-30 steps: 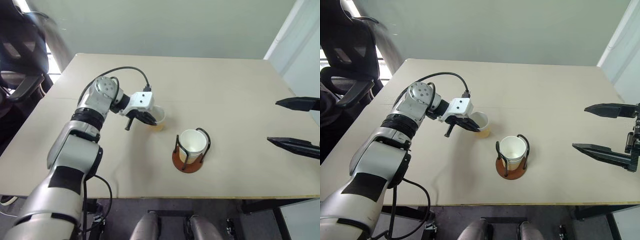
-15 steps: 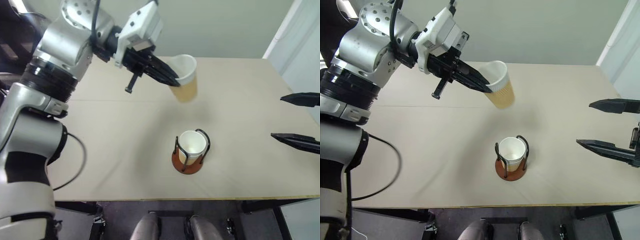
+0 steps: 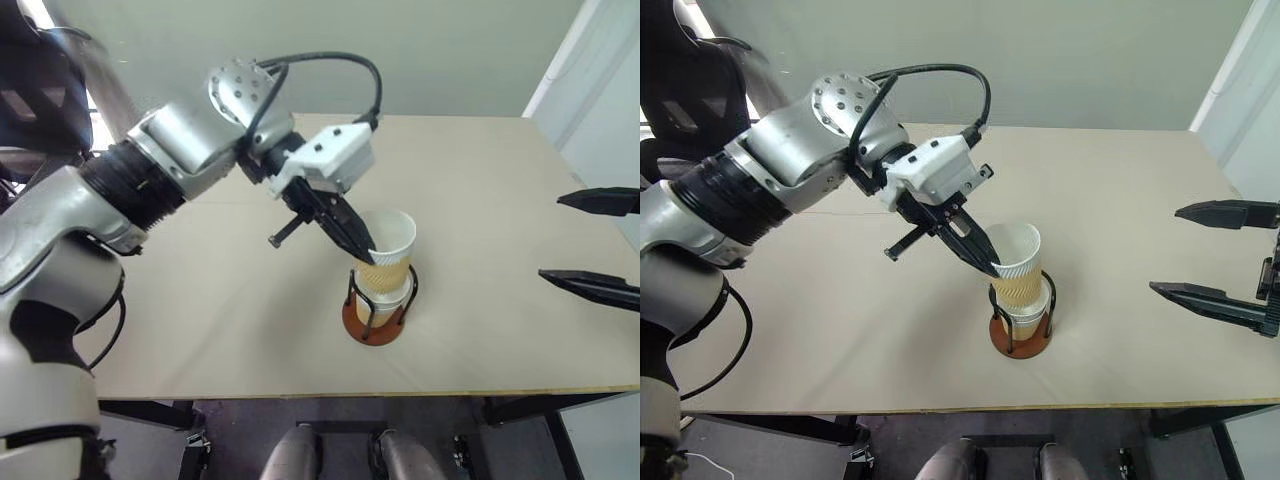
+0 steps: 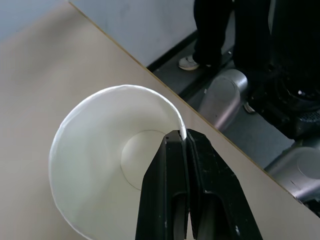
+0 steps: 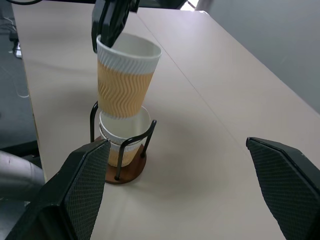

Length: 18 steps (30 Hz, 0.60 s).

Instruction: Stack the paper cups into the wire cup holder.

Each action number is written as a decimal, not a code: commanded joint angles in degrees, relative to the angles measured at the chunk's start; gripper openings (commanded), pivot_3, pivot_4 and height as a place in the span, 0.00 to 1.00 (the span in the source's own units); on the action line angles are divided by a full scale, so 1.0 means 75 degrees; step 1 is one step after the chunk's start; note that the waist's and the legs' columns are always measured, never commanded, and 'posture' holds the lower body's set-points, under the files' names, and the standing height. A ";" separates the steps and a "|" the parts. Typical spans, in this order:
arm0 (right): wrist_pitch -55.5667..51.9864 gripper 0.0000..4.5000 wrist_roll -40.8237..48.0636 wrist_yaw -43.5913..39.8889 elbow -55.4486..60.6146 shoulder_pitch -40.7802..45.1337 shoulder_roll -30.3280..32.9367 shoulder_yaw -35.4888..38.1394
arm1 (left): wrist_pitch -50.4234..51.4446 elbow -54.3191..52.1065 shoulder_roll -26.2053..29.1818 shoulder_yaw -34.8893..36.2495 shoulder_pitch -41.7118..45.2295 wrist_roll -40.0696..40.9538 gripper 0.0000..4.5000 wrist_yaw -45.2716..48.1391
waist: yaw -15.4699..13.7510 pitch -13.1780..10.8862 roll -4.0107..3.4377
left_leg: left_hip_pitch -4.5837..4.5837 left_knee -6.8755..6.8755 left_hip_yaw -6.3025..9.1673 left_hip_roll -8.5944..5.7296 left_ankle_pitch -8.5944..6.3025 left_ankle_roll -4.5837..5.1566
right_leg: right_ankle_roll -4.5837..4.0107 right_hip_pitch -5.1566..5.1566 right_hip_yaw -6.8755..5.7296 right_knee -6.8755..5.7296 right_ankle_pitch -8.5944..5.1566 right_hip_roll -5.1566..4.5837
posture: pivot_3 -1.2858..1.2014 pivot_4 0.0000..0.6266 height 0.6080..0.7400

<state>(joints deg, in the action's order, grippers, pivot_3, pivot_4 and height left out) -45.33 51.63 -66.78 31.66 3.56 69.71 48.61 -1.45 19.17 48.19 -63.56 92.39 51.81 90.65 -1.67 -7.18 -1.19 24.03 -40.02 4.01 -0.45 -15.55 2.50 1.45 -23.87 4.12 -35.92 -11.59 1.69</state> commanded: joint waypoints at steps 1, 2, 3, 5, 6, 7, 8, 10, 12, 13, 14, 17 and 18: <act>-0.0096 1.00 0.0075 0.0089 0.0153 0.0007 -0.0025 0.0451 | -0.0495 0.0182 -0.0167 -0.0059 0.0206 -0.0194 0.01 0.0247 | -0.0006 0.0000 0.0000 | 0.0000 0.0000 -0.0001 0.0000 0.0000 0.0000 | 0.0000 -0.0001 0.0001 0.0000 0.0000 0.0000 | 0.52 0.24 1.00; -0.0133 1.00 0.0079 0.0105 0.0199 -0.0024 -0.0048 0.0495 | -0.0539 0.0251 -0.0234 -0.0077 0.0192 -0.0210 0.01 0.0247 | -0.0013 0.0000 0.0000 | 0.0001 0.0000 0.0000 0.0000 0.0000 0.0000 | 0.0000 0.0000 0.0001 0.0001 0.0000 0.0000 | 0.52 0.24 1.00; -0.0163 1.00 0.0082 0.0114 0.0239 -0.0054 -0.0070 0.0535 | -0.0549 0.0281 -0.0266 -0.0113 0.0191 -0.0201 0.01 0.0247 | -0.0016 -0.0001 0.0001 | 0.0001 0.0000 -0.0001 -0.0001 0.0000 0.0000 | 0.0001 0.0001 0.0001 0.0001 0.0000 0.0000 | 0.52 0.24 1.00; -0.0222 1.00 0.0083 0.0124 0.0296 -0.0100 -0.0106 0.0608 | -0.0635 0.0280 -0.0264 -0.0250 0.0214 -0.0211 0.01 0.0247 | -0.0006 -0.0001 0.0001 | 0.0003 -0.0001 0.0000 -0.0001 -0.0003 0.0001 | 0.0002 0.0000 0.0003 0.0002 0.0001 -0.0001 | 0.52 0.24 1.00; -0.0255 1.00 0.0088 0.0124 0.0317 -0.0114 -0.0117 0.0646 | -0.0630 0.0286 -0.0273 -0.0282 0.0226 -0.0180 0.01 0.0247 | -0.0005 -0.0001 0.0000 | 0.0003 0.0000 -0.0004 -0.0002 -0.0005 0.0000 | 0.0003 -0.0002 0.0005 0.0002 0.0001 0.0000 | 0.52 0.24 1.00; -0.0286 1.00 0.0099 0.0129 0.0338 -0.0122 -0.0123 0.0676 | -0.0647 0.0324 -0.0295 -0.0309 0.0233 -0.0184 0.01 0.0247 | -0.0003 -0.0001 -0.0001 | 0.0004 0.0001 -0.0004 -0.0001 -0.0005 0.0000 | 0.0003 -0.0003 0.0006 0.0002 0.0001 -0.0001 | 0.52 0.24 1.00; -0.0315 1.00 0.0106 0.0133 0.0360 -0.0131 -0.0128 0.0704 | -0.0703 0.0410 -0.0342 -0.0345 0.0225 -0.0245 0.01 0.0247 | -0.0001 -0.0002 0.0000 | 0.0004 0.0003 -0.0005 -0.0001 -0.0005 -0.0001 | 0.0003 -0.0004 0.0006 0.0002 0.0000 0.0000 | 0.52 0.24 1.00; -0.0361 1.00 0.0122 0.0150 0.0397 -0.0139 -0.0142 0.0739 | -0.0815 0.0566 -0.0443 -0.0400 0.0174 -0.0400 0.01 0.0247 | -0.0010 -0.0002 -0.0001 | 0.0003 0.0003 -0.0003 0.0001 -0.0007 0.0000 | 0.0002 -0.0003 0.0006 0.0002 0.0000 0.0001 | 0.52 0.24 1.00; -0.0394 1.00 0.0126 0.0175 0.0437 -0.0149 -0.0167 0.0747 | -0.0975 0.0737 -0.0560 -0.0411 0.0086 -0.0632 0.01 0.0247 | -0.0015 -0.0001 -0.0001 | 0.0004 0.0003 -0.0004 -0.0001 -0.0008 0.0001 | 0.0003 -0.0003 0.0007 0.0002 0.0000 0.0001 | 0.52 0.24 1.00; -0.0401 1.00 0.0124 0.0184 0.0454 -0.0159 -0.0182 0.0749 | -0.1010 0.0823 -0.0629 -0.0367 0.0036 -0.0719 0.01 0.0247 | -0.0016 -0.0002 -0.0001 | 0.0004 0.0002 -0.0003 -0.0001 -0.0008 0.0001 | 0.0003 -0.0002 0.0008 0.0002 0.0001 0.0000 | 0.52 0.24 1.00; -0.0412 1.00 0.0127 0.0188 0.0469 -0.0168 -0.0193 0.0760 | -0.1000 0.0882 -0.0680 -0.0330 0.0006 -0.0772 0.01 0.0247 | -0.0016 -0.0002 0.0000 | 0.0004 0.0002 -0.0004 -0.0002 -0.0008 0.0002 | 0.0003 -0.0002 0.0008 0.0003 0.0000 0.0000 | 0.52 0.24 1.00; -0.0417 1.00 0.0124 0.0188 0.0452 -0.0170 -0.0187 0.0758 | -0.0893 0.0990 -0.0794 -0.0244 -0.0015 -0.0781 0.01 0.0247 | -0.0010 -0.0002 0.0001 | 0.0004 0.0001 -0.0007 -0.0002 -0.0009 0.0003 | 0.0005 -0.0003 0.0010 0.0003 0.0001 0.0001 | 0.52 0.24 1.00; -0.0416 1.00 0.0126 0.0188 0.0444 -0.0166 -0.0180 0.0752 | -0.0889 0.1016 -0.0820 -0.0224 -0.0016 -0.0795 0.01 0.0247 | -0.0011 -0.0002 0.0000 | 0.0005 0.0002 -0.0008 -0.0001 -0.0010 0.0003 | 0.0005 -0.0003 0.0012 0.0003 0.0001 0.0000 | 0.52 0.24 1.00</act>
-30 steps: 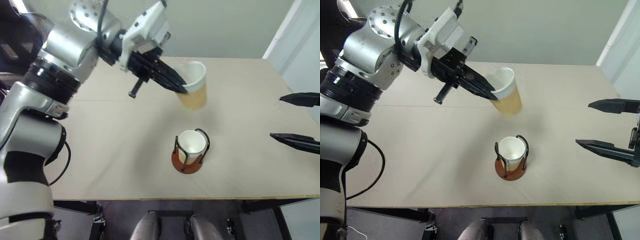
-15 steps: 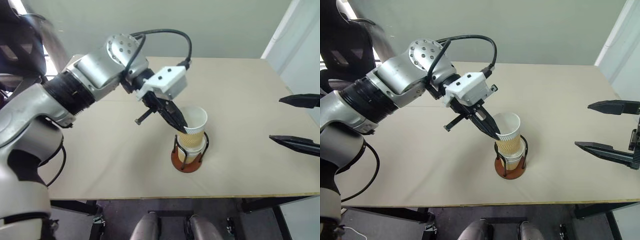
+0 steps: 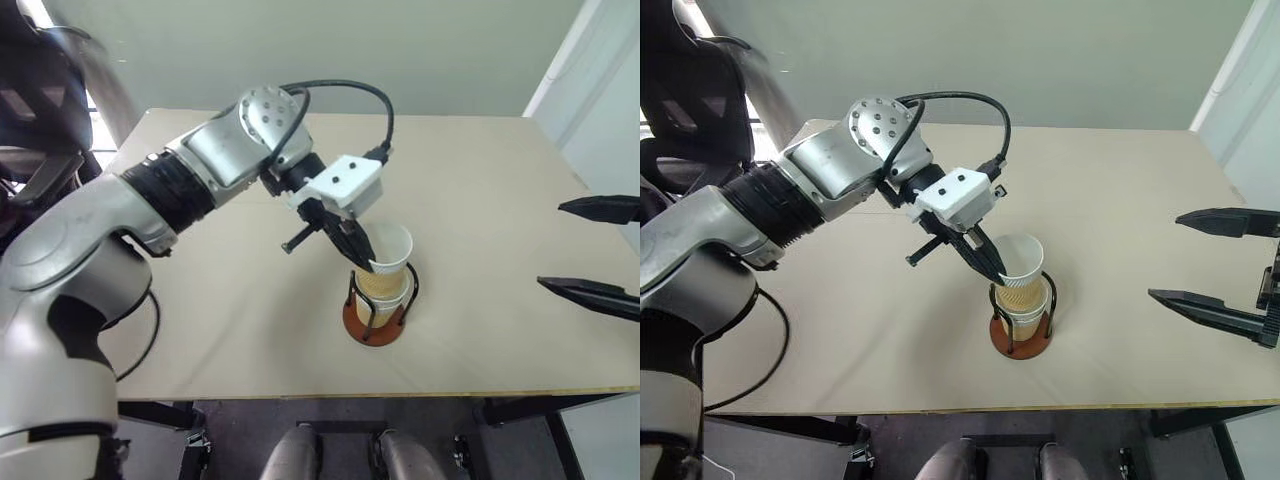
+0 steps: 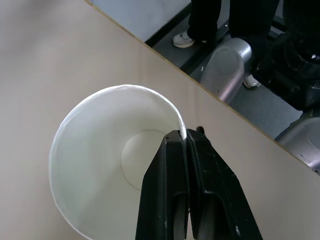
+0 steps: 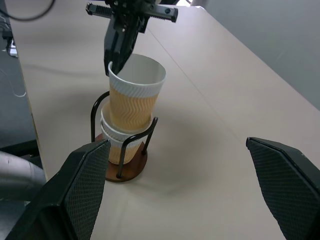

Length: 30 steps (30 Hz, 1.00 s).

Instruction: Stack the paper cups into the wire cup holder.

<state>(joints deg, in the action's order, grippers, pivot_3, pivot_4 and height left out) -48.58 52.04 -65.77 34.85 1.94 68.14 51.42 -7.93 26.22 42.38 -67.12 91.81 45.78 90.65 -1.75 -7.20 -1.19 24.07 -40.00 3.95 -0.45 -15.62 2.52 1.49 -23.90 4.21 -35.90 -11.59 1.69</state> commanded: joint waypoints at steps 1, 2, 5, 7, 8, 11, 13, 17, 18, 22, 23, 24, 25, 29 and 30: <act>0.0028 1.00 0.0070 0.0059 0.0003 0.0068 0.0041 0.0349 | -0.0018 0.0112 -0.0083 0.0282 0.0048 0.0012 0.01 0.0247 | -0.0001 0.0000 0.0000 | 0.0000 0.0000 0.0001 0.0000 0.0000 0.0000 | 0.0001 0.0000 0.0000 0.0000 0.0000 0.0000 | 0.52 0.24 1.00; 0.0031 1.00 0.0073 0.0060 -0.0003 0.0077 0.0048 0.0339 | -0.0015 0.0128 -0.0105 0.0302 0.0039 0.0012 0.01 0.0247 | -0.0004 0.0000 0.0000 | 0.0000 0.0000 0.0000 0.0000 -0.0001 0.0001 | 0.0001 0.0000 0.0000 0.0000 -0.0001 0.0000 | 0.52 0.24 1.00; 0.0066 1.00 0.0066 0.0069 -0.0024 0.0104 0.0057 0.0277 | 0.0025 0.0106 -0.0126 0.0352 0.0017 0.0071 0.05 0.0247 | -0.0001 0.0000 0.0000 | 0.0000 0.0000 -0.0002 0.0000 -0.0002 0.0002 | 0.0002 0.0000 0.0003 0.0000 -0.0001 0.0000 | 0.52 0.24 1.00; 0.0130 1.00 0.0042 0.0056 -0.0079 0.0146 0.0084 0.0178 | 0.0116 0.0022 -0.0135 0.0518 0.0001 0.0158 0.15 0.0247 | -0.0003 0.0000 0.0000 | 0.0000 0.0000 -0.0001 0.0000 -0.0003 0.0002 | 0.0003 0.0000 0.0004 0.0000 -0.0001 0.0000 | 0.52 0.24 1.00; 0.0151 1.00 0.0033 0.0049 -0.0097 0.0160 0.0093 0.0146 | 0.0156 0.0005 -0.0147 0.0591 -0.0012 0.0176 0.22 0.0247 | -0.0004 0.0000 0.0000 | 0.0000 0.0000 -0.0002 0.0000 -0.0003 0.0002 | 0.0003 0.0000 0.0004 0.0000 -0.0001 0.0000 | 0.52 0.24 1.00; 0.0237 1.00 0.0009 0.0029 -0.0181 0.0239 0.0131 0.0010 | 0.0263 -0.0121 -0.0064 0.0670 -0.0065 0.0189 0.45 0.0247 | -0.0004 0.0000 0.0000 | 0.0000 0.0000 -0.0004 -0.0002 -0.0004 0.0004 | 0.0006 0.0000 0.0006 0.0001 -0.0002 0.0001 | 0.52 0.24 1.00; 0.0354 1.00 -0.0023 -0.0004 -0.0281 0.0323 0.0155 -0.0169 | 0.0384 -0.0141 -0.0071 0.0859 -0.0130 0.0175 0.61 0.0247 | -0.0001 0.0000 0.0000 | -0.0001 0.0000 -0.0004 -0.0001 -0.0004 0.0004 | 0.0006 0.0001 0.0010 0.0001 -0.0002 0.0001 | 0.52 0.24 1.00; 0.0670 1.00 -0.0089 -0.0089 -0.0531 0.0549 0.0197 -0.0723 | 0.0623 0.0100 -0.0203 0.1545 -0.0292 -0.0033 0.92 0.0247 | 0.0002 0.0000 0.0000 | -0.0003 0.0000 -0.0004 -0.0002 -0.0003 0.0003 | 0.0007 0.0000 0.0010 0.0000 -0.0002 0.0001 | 0.52 0.24 1.00; 0.0814 1.00 -0.0167 -0.0142 -0.0649 0.0638 0.0225 -0.0968 | 0.0790 0.0235 -0.0222 0.1858 -0.0346 -0.0112 0.99 0.0247 | -0.0001 0.0000 0.0000 | -0.0002 -0.0001 -0.0004 -0.0001 -0.0003 0.0003 | 0.0010 0.0000 0.0011 0.0001 0.0000 0.0001 | 0.52 0.24 1.00; 0.1483 1.00 -0.0676 -0.0373 -0.1339 0.1139 0.0330 -0.2201 | 0.1608 0.0623 0.0062 0.3375 -0.0779 -0.0642 0.99 0.0072 | 0.0027 0.0001 -0.0004 | -0.0004 -0.0002 -0.0010 -0.0002 -0.0001 0.0002 | 0.0014 -0.0002 0.0014 -0.0001 0.0002 0.0002 | 0.52 0.24 1.00; 0.1682 1.00 -0.0874 -0.0454 -0.1563 0.1290 0.0349 -0.2569 | 0.1873 0.0609 0.0266 0.3781 -0.0967 -0.0789 0.99 -0.0163 | 0.0066 0.0004 -0.0010 | -0.0007 -0.0001 -0.0012 -0.0002 -0.0001 0.0003 | 0.0015 -0.0002 0.0015 -0.0001 0.0003 0.0004 | 0.52 0.24 1.00; 0.1865 1.00 -0.1058 -0.0545 -0.1770 0.1418 0.0361 -0.2873 | 0.2175 0.0545 0.0473 0.4133 -0.1156 -0.0934 0.99 -0.0409 | 0.0100 0.0003 -0.0010 | -0.0008 0.0000 -0.0013 0.0001 0.0002 -0.0001 | 0.0016 -0.0004 0.0020 -0.0001 0.0004 0.0005 | 0.52 0.24 1.00; 0.2054 1.00 -0.1224 -0.0668 -0.1995 0.1522 0.0370 -0.3122 | 0.2436 0.0451 0.0672 0.4480 -0.1362 -0.1063 0.99 -0.0617 | 0.0143 0.0004 -0.0012 | -0.0011 0.0001 -0.0013 0.0001 0.0012 -0.0012 | 0.0014 -0.0005 0.0022 -0.0001 0.0005 0.0012 | 0.52 0.24 1.00; 0.2782 1.00 -0.1902 -0.1190 -0.3302 0.2347 0.0285 -0.4271 | 0.3465 -0.0240 0.2473 0.6374 -0.3236 -0.1345 0.99 -0.2057 | 0.0283 0.0011 -0.0034 | -0.0020 0.0020 -0.0026 0.0003 0.0057 -0.0062 | 0.0015 -0.0025 0.0047 -0.0004 0.0006 0.0026 | 0.52 0.24 1.00; 0.2916 1.00 -0.2007 -0.1321 -0.3619 0.2555 0.0227 -0.4463 | 0.3684 -0.0526 0.2756 0.6784 -0.3768 -0.1342 0.99 -0.2367 | 0.0328 0.0011 -0.0034 | -0.0021 0.0027 -0.0026 0.0007 0.0077 -0.0094 | 0.0015 -0.0026 0.0051 -0.0007 0.0006 0.0025 | 0.52 0.24 1.00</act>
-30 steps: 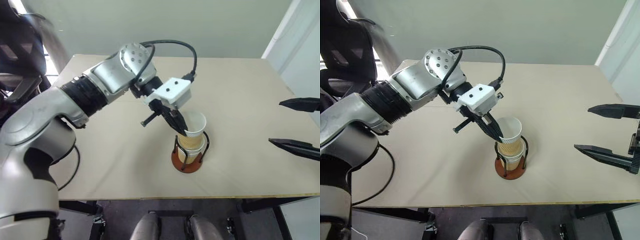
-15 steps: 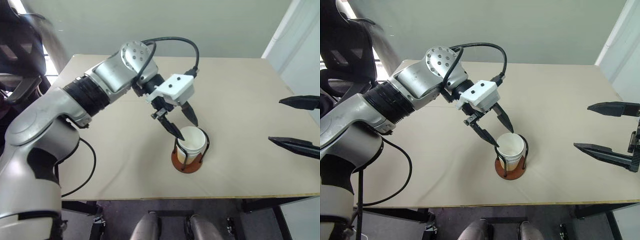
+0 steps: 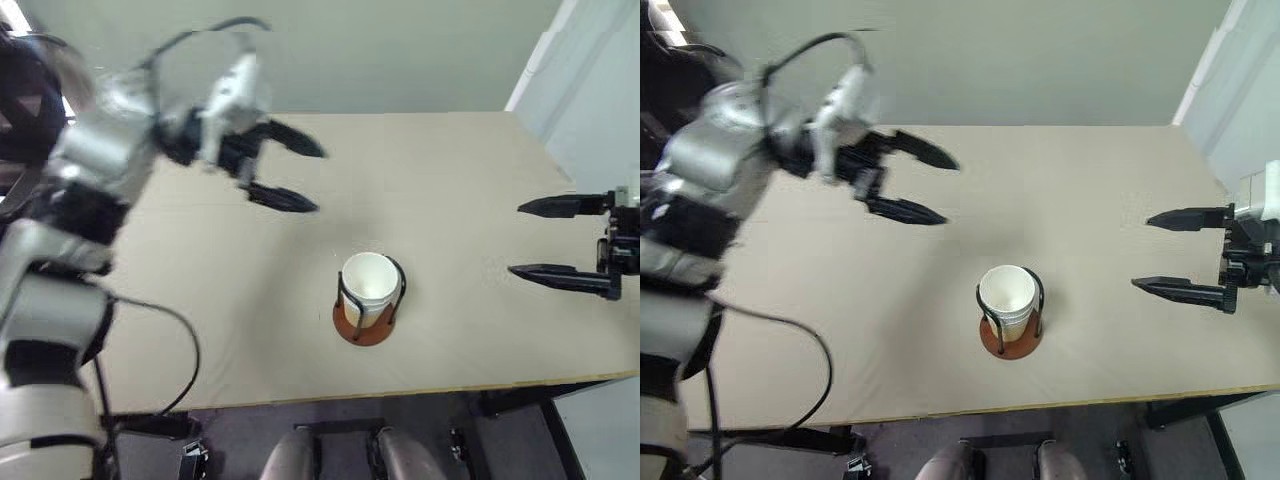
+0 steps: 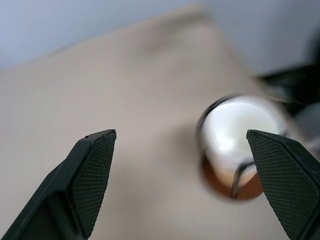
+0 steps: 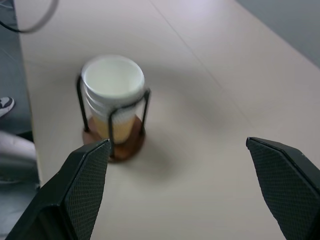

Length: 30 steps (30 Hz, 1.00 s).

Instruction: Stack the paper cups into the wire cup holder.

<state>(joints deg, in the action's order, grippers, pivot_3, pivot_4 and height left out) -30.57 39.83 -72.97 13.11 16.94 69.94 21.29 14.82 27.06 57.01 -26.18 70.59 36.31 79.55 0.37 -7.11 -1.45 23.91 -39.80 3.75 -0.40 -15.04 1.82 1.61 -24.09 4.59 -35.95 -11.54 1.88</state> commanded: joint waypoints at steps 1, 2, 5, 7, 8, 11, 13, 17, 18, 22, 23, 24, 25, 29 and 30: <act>0.0622 1.00 -0.0467 -0.0473 -0.1016 0.0759 -0.0081 -0.0614 | 0.0848 -0.0948 0.0998 0.1728 -0.1460 -0.0073 0.99 -0.1203 | 0.0064 0.0000 0.0000 | -0.0003 0.0016 -0.0004 0.0000 0.0009 -0.0012 | -0.0004 -0.0012 0.0001 0.0002 0.0002 0.0003 | 0.52 0.24 1.00; 0.0740 1.00 -0.0604 -0.0553 -0.1379 0.1000 -0.0189 -0.0822 | 0.1113 -0.1333 0.1162 0.2266 -0.2128 0.0059 0.99 -0.1625 | 0.0061 0.0002 0.0004 | -0.0003 0.0029 -0.0005 0.0001 0.0014 -0.0017 | -0.0005 -0.0013 0.0008 0.0002 0.0003 0.0001 | 0.52 0.24 1.00; 0.0975 1.00 -0.0884 -0.0868 -0.2277 0.1528 -0.0569 -0.1305 | 0.1806 -0.2400 0.1323 0.3930 -0.4147 0.0342 0.99 -0.2767 | -0.0052 0.0001 0.0015 | -0.0007 0.0040 -0.0001 -0.0002 0.0024 -0.0011 | -0.0003 -0.0011 0.0004 0.0006 0.0001 -0.0001 | 0.52 0.24 1.00; 0.1124 1.00 -0.1045 -0.1003 -0.2755 0.1821 -0.0788 -0.1505 | 0.2096 -0.3064 0.1278 0.5040 -0.5569 0.0397 0.99 -0.3186 | -0.0088 0.0002 0.0021 | -0.0009 0.0041 0.0000 -0.0004 0.0026 -0.0010 | -0.0010 -0.0015 0.0004 0.0004 -0.0001 -0.0005 | 0.52 0.24 1.00; 0.1136 1.00 -0.1060 -0.1035 -0.2984 0.2022 -0.0897 -0.1546 | 0.2290 -0.3397 0.1185 0.5595 -0.6187 0.0437 0.99 -0.3415 | -0.0117 0.0001 0.0022 | -0.0010 0.0046 -0.0006 -0.0005 0.0026 -0.0010 | -0.0016 -0.0006 0.0006 0.0003 -0.0001 -0.0008 | 0.52 0.24 1.00; 0.1108 1.00 -0.1065 -0.1169 -0.3481 0.2543 -0.1164 -0.1621 | 0.2688 -0.4302 0.0827 0.6959 -0.7641 0.0545 0.99 -0.3856 | -0.0086 0.0000 0.0025 | -0.0014 0.0054 -0.0017 -0.0005 0.0030 -0.0018 | -0.0046 -0.0013 0.0007 -0.0002 0.0003 -0.0011 | 0.52 0.24 1.00; 0.0941 1.00 -0.0937 -0.1270 -0.3597 0.2759 -0.1348 -0.1647 | 0.2839 -0.4701 0.0516 0.7670 -0.8328 0.0520 0.99 -0.4146 | -0.0095 0.0002 0.0037 | -0.0026 0.0080 -0.0020 -0.0004 0.0046 -0.0038 | -0.0112 -0.0014 0.0006 -0.0004 -0.0014 -0.0011 | 0.52 0.24 1.00; 0.0938 1.00 -0.1141 -0.1415 -0.3970 0.3147 -0.1575 -0.1836 | 0.3236 -0.5506 -0.0134 0.8476 -0.9026 0.0753 0.99 -0.4724 | -0.0090 0.0000 0.0047 | -0.0077 0.0129 -0.0020 0.0001 0.0037 -0.0016 | -0.0183 0.0004 0.0005 -0.0025 -0.0020 -0.0010 | 0.52 0.24 1.00; 0.0920 1.00 -0.1201 -0.1444 -0.4064 0.3291 -0.1626 -0.1904 | 0.3330 -0.5688 -0.0263 0.8588 -0.9143 0.0801 0.99 -0.4855 | -0.0080 0.0000 0.0047 | -0.0086 0.0138 -0.0020 0.0001 0.0021 0.0007 | -0.0192 0.0004 0.0006 -0.0027 -0.0015 -0.0010 | 0.52 0.24 1.00; 0.0999 1.00 -0.1501 -0.1514 -0.4389 0.3737 -0.1829 -0.2177 | 0.3594 -0.6088 -0.0647 0.8932 -0.9339 0.1033 0.99 -0.5227 | -0.0039 -0.0004 0.0052 | -0.0121 0.0155 -0.0018 0.0004 0.0052 -0.0019 | -0.0228 0.0009 0.0006 -0.0052 0.0007 -0.0006 | 0.52 0.24 1.00; 0.1026 1.00 -0.1604 -0.1514 -0.4420 0.3801 -0.1875 -0.2259 | 0.3641 -0.6155 -0.0728 0.9016 -0.9376 0.1095 0.99 -0.5290 | -0.0028 -0.0004 0.0053 | -0.0125 0.0157 -0.0017 0.0004 0.0062 -0.0022 | -0.0232 0.0009 0.0006 -0.0061 0.0010 -0.0005 | 0.52 0.24 1.00; 0.1074 1.00 -0.1734 -0.1507 -0.4452 0.3849 -0.1913 -0.2354 | 0.3667 -0.6213 -0.0778 0.9074 -0.9444 0.1112 0.99 -0.5329 | -0.0009 -0.0004 0.0053 | -0.0131 0.0161 -0.0015 0.0004 0.0072 -0.0030 | -0.0243 0.0009 0.0006 -0.0068 0.0016 -0.0004 | 0.52 0.24 1.00; 0.1115 1.00 -0.1840 -0.1516 -0.4495 0.3886 -0.1942 -0.2419 | 0.3690 -0.6252 -0.0810 0.9111 -0.9496 0.1116 0.99 -0.5365 | 0.0001 -0.0004 0.0054 | -0.0136 0.0165 -0.0014 0.0004 0.0082 -0.0034 | -0.0249 0.0008 0.0007 -0.0075 0.0020 -0.0004 | 0.52 0.24 1.00; 0.1229 1.00 -0.2161 -0.1576 -0.4676 0.3998 -0.1964 -0.2584 | 0.3822 -0.6339 -0.0829 0.9210 -0.9603 0.1176 0.99 -0.5463 | 0.0007 -0.0005 0.0054 | -0.0140 0.0168 -0.0008 0.0004 0.0101 -0.0053 | -0.0258 0.0000 0.0007 -0.0106 0.0025 -0.0003 | 0.52 0.24 1.00; 0.1255 1.00 -0.2231 -0.1612 -0.4729 0.4029 -0.1946 -0.2623 | 0.3826 -0.6332 -0.0794 0.9209 -0.9609 0.1161 0.99 -0.5464 | 0.0006 -0.0006 0.0054 | -0.0140 0.0168 -0.0008 0.0004 0.0104 -0.0054 | -0.0258 -0.0003 0.0007 -0.0110 0.0025 -0.0003 | 0.52 0.24 1.00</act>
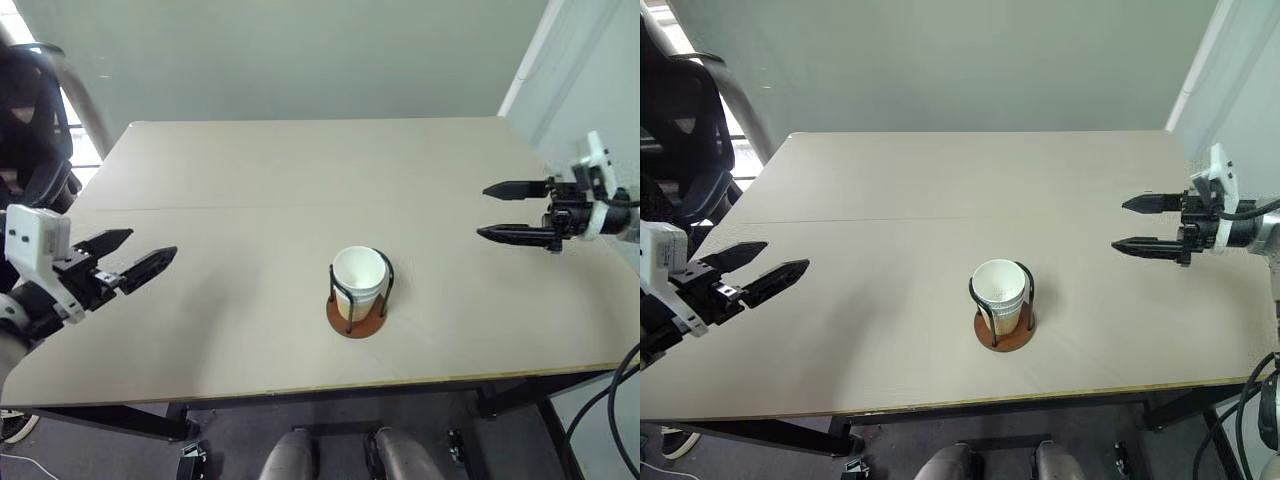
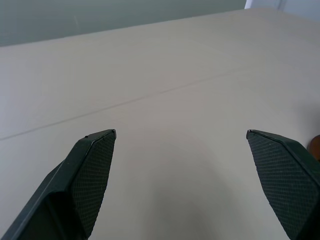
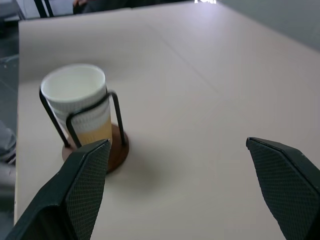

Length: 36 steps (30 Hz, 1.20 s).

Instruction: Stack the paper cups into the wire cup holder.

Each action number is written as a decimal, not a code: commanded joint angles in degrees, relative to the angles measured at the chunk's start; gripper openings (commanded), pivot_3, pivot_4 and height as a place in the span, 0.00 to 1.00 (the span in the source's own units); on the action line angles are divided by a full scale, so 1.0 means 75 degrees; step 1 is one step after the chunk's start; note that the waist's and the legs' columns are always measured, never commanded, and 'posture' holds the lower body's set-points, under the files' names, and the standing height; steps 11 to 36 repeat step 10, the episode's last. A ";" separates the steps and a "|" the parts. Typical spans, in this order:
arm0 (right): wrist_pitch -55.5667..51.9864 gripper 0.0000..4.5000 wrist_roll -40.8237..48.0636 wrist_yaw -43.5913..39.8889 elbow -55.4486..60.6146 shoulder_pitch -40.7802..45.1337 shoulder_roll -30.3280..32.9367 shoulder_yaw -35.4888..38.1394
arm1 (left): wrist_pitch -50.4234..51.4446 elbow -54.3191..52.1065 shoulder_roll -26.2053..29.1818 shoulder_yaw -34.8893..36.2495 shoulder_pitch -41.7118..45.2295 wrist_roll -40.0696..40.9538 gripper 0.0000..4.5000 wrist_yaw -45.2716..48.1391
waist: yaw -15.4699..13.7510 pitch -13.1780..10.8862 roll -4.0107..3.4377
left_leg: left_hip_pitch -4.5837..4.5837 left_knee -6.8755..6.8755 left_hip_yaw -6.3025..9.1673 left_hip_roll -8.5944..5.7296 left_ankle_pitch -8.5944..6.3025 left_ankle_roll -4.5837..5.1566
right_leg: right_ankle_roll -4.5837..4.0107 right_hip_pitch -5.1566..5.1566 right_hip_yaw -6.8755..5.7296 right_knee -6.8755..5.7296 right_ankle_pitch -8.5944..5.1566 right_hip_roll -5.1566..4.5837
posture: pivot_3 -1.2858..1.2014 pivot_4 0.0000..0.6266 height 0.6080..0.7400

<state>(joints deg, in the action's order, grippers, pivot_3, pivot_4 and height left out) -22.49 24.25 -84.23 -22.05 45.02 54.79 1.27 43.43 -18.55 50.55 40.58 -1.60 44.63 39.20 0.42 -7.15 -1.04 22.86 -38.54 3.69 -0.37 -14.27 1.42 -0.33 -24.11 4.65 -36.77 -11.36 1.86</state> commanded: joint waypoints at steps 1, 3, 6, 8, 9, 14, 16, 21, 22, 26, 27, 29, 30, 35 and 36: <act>0.0197 1.00 -0.0211 -0.0137 -0.0080 0.0307 0.0087 0.0020 | 0.0017 -0.0245 0.0092 0.0307 0.0012 0.0046 0.99 -0.0088 | 0.0000 -0.0001 -0.0002 | 0.0001 0.0001 0.0000 0.0000 0.0001 -0.0002 | 0.0000 -0.0003 0.0000 -0.0003 0.0000 0.0000 | 0.52 0.24 1.00; 0.0197 1.00 -0.0281 -0.0218 -0.0126 0.0345 0.0112 0.0000 | 0.0081 -0.0245 0.0173 0.0328 0.0027 0.0096 0.99 -0.0065 | 0.0008 -0.0001 -0.0001 | 0.0002 0.0007 0.0000 0.0000 0.0002 -0.0003 | -0.0001 -0.0007 0.0001 -0.0005 0.0000 0.0000 | 0.52 0.24 1.00; 0.0194 1.00 -0.0378 -0.0334 -0.0166 0.0370 0.0144 -0.0016 | 0.0158 -0.0183 0.0330 0.0354 0.0131 0.0211 0.99 0.0069 | 0.0009 -0.0002 0.0002 | 0.0002 0.0025 0.0000 0.0000 0.0002 -0.0007 | -0.0009 -0.0012 0.0001 -0.0002 -0.0006 0.0000 | 0.52 0.24 1.00; 0.0153 1.00 -0.0456 -0.0395 -0.0187 0.0356 0.0193 -0.0033 | 0.0144 -0.0138 0.0438 0.0344 0.0118 0.0208 0.99 0.0214 | 0.0005 -0.0004 0.0004 | 0.0004 0.0036 0.0000 0.0000 -0.0001 -0.0012 | -0.0015 -0.0018 0.0000 -0.0001 -0.0011 0.0001 | 0.52 0.24 1.00; 0.0157 1.00 -0.0521 -0.0416 -0.0206 0.0341 0.0220 -0.0050 | 0.0104 -0.0113 0.0491 0.0324 0.0120 0.0176 0.99 0.0278 | 0.0005 -0.0004 0.0004 | 0.0004 0.0040 0.0000 0.0000 -0.0003 -0.0014 | -0.0015 -0.0019 0.0000 -0.0001 -0.0012 0.0000 | 0.52 0.24 1.00; 0.0166 1.00 -0.0573 -0.0431 -0.0223 0.0334 0.0234 -0.0060 | 0.0077 -0.0095 0.0523 0.0310 0.0124 0.0159 0.99 0.0313 | 0.0005 -0.0004 0.0004 | 0.0004 0.0045 0.0000 0.0000 -0.0005 -0.0017 | -0.0017 -0.0022 0.0000 -0.0001 -0.0013 0.0000 | 0.52 0.24 1.00; 0.0166 1.00 -0.0573 -0.0431 -0.0223 0.0334 0.0234 -0.0060 | 0.0077 -0.0095 0.0523 0.0310 0.0124 0.0159 0.99 0.0313 | 0.0005 -0.0004 0.0004 | 0.0004 0.0045 0.0000 0.0000 -0.0005 -0.0017 | -0.0017 -0.0022 0.0000 -0.0001 -0.0013 0.0000 | 0.52 0.24 1.00; 0.0166 1.00 -0.0573 -0.0431 -0.0223 0.0334 0.0234 -0.0060 | 0.0077 -0.0095 0.0523 0.0310 0.0124 0.0159 0.99 0.0313 | 0.0005 -0.0004 0.0004 | 0.0004 0.0045 0.0000 0.0000 -0.0005 -0.0017 | -0.0017 -0.0022 0.0000 -0.0001 -0.0013 0.0000 | 0.52 0.24 1.00; 0.0166 1.00 -0.0573 -0.0431 -0.0223 0.0334 0.0234 -0.0060 | 0.0077 -0.0095 0.0523 0.0310 0.0124 0.0159 0.99 0.0313 | 0.0005 -0.0004 0.0004 | 0.0004 0.0045 0.0000 0.0000 -0.0005 -0.0017 | -0.0017 -0.0022 0.0000 -0.0001 -0.0013 0.0000 | 0.52 0.24 1.00; 0.0166 1.00 -0.0573 -0.0431 -0.0223 0.0334 0.0234 -0.0060 | 0.0077 -0.0095 0.0523 0.0310 0.0124 0.0159 0.99 0.0313 | 0.0005 -0.0004 0.0004 | 0.0004 0.0045 0.0000 0.0000 -0.0005 -0.0017 | -0.0017 -0.0022 0.0000 -0.0001 -0.0013 0.0000 | 0.52 0.24 1.00; 0.0166 1.00 -0.0573 -0.0431 -0.0223 0.0334 0.0234 -0.0060 | 0.0077 -0.0095 0.0523 0.0310 0.0124 0.0159 0.99 0.0313 | 0.0005 -0.0004 0.0004 | 0.0004 0.0045 0.0000 0.0000 -0.0005 -0.0017 | -0.0017 -0.0022 0.0000 -0.0001 -0.0013 0.0000 | 0.52 0.24 1.00; 0.0166 1.00 -0.0573 -0.0431 -0.0223 0.0334 0.0234 -0.0060 | 0.0077 -0.0095 0.0523 0.0310 0.0124 0.0159 0.99 0.0313 | 0.0005 -0.0004 0.0004 | 0.0004 0.0045 0.0000 0.0000 -0.0005 -0.0017 | -0.0017 -0.0022 0.0000 -0.0001 -0.0013 0.0000 | 0.52 0.24 1.00; 0.0166 1.00 -0.0573 -0.0431 -0.0223 0.0334 0.0234 -0.0060 | 0.0077 -0.0095 0.0523 0.0310 0.0124 0.0159 0.99 0.0313 | 0.0005 -0.0004 0.0004 | 0.0004 0.0045 0.0000 0.0000 -0.0005 -0.0017 | -0.0017 -0.0022 0.0000 -0.0001 -0.0013 0.0000 | 0.52 0.24 1.00; 0.0166 1.00 -0.0573 -0.0431 -0.0223 0.0334 0.0234 -0.0060 | 0.0077 -0.0095 0.0523 0.0310 0.0124 0.0159 0.99 0.0313 | 0.0005 -0.0004 0.0004 | 0.0004 0.0045 0.0000 0.0000 -0.0005 -0.0017 | -0.0017 -0.0022 0.0000 -0.0001 -0.0013 0.0000 | 0.52 0.24 1.00; 0.0166 1.00 -0.0573 -0.0431 -0.0223 0.0334 0.0234 -0.0060 | 0.0077 -0.0095 0.0523 0.0310 0.0124 0.0159 0.99 0.0313 | 0.0005 -0.0004 0.0004 | 0.0004 0.0045 0.0000 0.0000 -0.0005 -0.0017 | -0.0017 -0.0022 0.0000 -0.0001 -0.0013 0.0000 | 0.52 0.24 1.00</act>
